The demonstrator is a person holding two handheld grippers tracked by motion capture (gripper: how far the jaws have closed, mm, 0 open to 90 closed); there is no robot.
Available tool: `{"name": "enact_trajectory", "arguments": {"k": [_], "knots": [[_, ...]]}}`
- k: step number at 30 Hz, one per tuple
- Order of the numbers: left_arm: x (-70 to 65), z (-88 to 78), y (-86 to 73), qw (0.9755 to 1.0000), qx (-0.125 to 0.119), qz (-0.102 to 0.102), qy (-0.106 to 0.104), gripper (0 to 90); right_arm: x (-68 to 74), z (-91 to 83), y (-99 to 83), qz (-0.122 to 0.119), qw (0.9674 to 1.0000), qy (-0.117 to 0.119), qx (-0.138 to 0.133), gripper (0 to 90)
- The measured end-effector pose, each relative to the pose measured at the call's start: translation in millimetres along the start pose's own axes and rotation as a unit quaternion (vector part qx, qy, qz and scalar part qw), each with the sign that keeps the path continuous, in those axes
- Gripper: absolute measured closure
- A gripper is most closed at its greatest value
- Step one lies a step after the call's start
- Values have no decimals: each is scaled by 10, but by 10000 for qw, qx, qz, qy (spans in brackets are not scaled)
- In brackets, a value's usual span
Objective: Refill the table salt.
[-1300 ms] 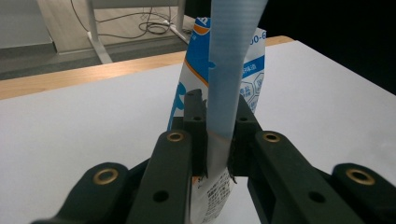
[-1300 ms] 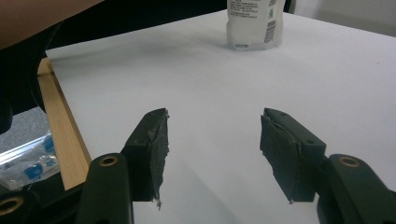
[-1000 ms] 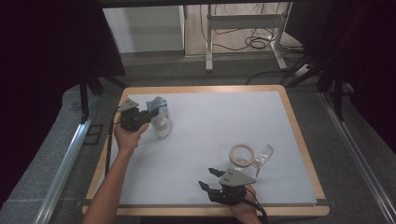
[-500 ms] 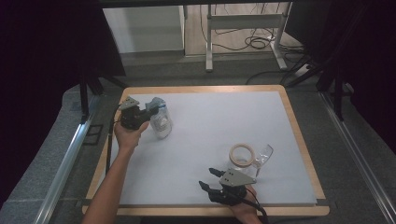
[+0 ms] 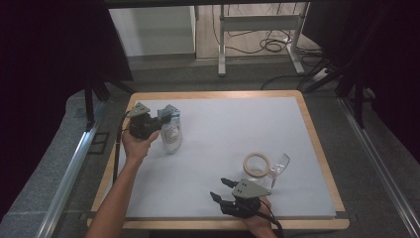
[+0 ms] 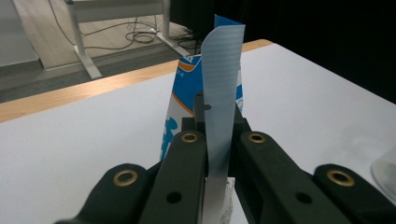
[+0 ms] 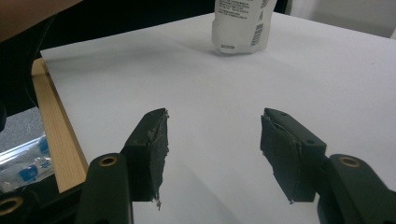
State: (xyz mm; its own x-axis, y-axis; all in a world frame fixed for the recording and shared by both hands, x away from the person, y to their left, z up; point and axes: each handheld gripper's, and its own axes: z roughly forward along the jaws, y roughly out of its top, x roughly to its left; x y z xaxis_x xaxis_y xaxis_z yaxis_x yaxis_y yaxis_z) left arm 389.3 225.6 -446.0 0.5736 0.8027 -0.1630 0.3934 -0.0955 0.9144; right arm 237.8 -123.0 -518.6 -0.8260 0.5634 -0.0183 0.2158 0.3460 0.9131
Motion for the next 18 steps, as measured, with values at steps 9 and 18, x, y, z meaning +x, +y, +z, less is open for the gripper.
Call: {"name": "enact_trajectory", "arguments": {"k": [9, 18], "knots": [[-139, -173, 66, 9994, -138, -26, -308, 900, 27, 22, 10, -30, 10000, 5, 7, 421], [-299, -328, 64, 9980, -209, -19, -596, 900, 50, 69, -8, -41, 10000, -17, 45, 399]]}}
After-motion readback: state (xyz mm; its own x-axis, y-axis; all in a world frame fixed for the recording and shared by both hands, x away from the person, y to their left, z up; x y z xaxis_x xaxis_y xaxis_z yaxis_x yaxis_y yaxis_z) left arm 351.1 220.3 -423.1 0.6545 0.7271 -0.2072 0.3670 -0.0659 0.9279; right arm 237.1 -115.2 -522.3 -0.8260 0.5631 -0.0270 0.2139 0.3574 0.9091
